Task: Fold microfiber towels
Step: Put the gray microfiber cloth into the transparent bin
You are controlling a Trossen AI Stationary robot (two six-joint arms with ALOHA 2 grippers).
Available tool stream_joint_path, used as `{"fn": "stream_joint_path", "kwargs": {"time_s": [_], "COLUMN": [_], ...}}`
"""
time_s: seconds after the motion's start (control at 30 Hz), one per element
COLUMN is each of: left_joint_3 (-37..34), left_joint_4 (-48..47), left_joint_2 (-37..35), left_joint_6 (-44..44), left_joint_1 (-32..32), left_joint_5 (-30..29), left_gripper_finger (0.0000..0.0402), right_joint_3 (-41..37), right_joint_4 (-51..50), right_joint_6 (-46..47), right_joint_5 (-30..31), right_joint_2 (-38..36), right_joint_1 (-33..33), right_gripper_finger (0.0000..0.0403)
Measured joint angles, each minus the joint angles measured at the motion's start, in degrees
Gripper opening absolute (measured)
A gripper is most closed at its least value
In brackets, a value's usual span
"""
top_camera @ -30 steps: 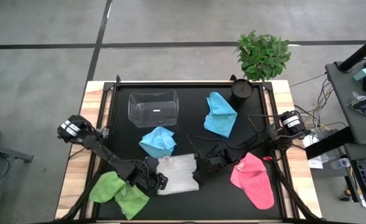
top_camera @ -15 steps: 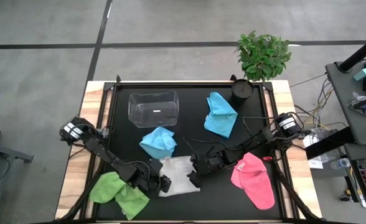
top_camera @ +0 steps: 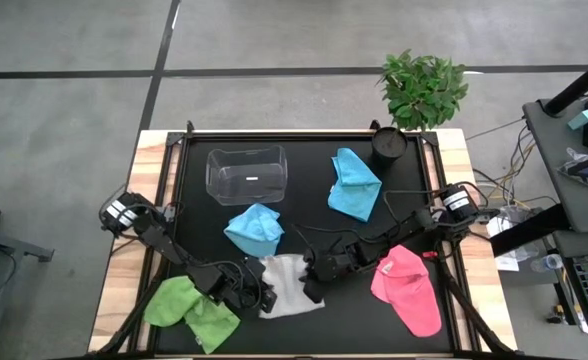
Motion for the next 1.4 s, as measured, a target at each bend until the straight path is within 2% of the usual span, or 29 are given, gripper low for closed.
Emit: {"fn": "stream_joint_path", "kwargs": {"time_s": [0.1,0.2,0.37,0.6,0.83,0.97,1.13,1.4], "left_joint_3": [0.0,-0.1,-0.2,-0.2,-0.1,-0.1,-0.1,-0.1], "left_joint_4": [-0.1,-0.1,-1.5,-11.5,-14.2,-16.1,-23.2,-27.3], "left_joint_2": [-0.2,-0.8,-4.2,-13.1,-24.3,-30.3,-38.1,-47.6], "left_joint_6": [1.8,4.1,7.3,8.7,20.8,29.4,37.2,51.7], "left_joint_1": [0.0,0.0,0.3,0.8,3.2,6.8,13.2,26.0], "left_joint_5": [-0.7,-1.4,-3.4,-6.8,-12.2,-13.3,-13.0,-12.9], "left_gripper_finger": [0.0013,0.001,0.0004,0.0002,0.0001,0.0001,0.0,0.0], "right_joint_3": [0.0,0.0,0.0,0.1,5.5,12.6,20.9,27.4], "right_joint_4": [0.5,1.6,1.8,1.5,-0.8,-8.5,-16.0,-15.6], "right_joint_6": [-2.0,-3.3,-4.6,-10.1,-20.0,-27.2,-35.4,-42.3], "right_joint_5": [0.0,0.0,0.0,0.2,0.0,0.1,0.1,-0.5], "right_joint_2": [0.0,-0.1,-1.2,-6.4,-9.9,-10.0,-9.6,-8.1], "right_joint_1": [0.0,0.0,0.0,-1.2,-5.4,-9.0,-13.8,-23.1], "right_gripper_finger": [0.0046,0.0019,0.0019,0.0019,0.0019,0.0018,0.0018,0.0018]}}
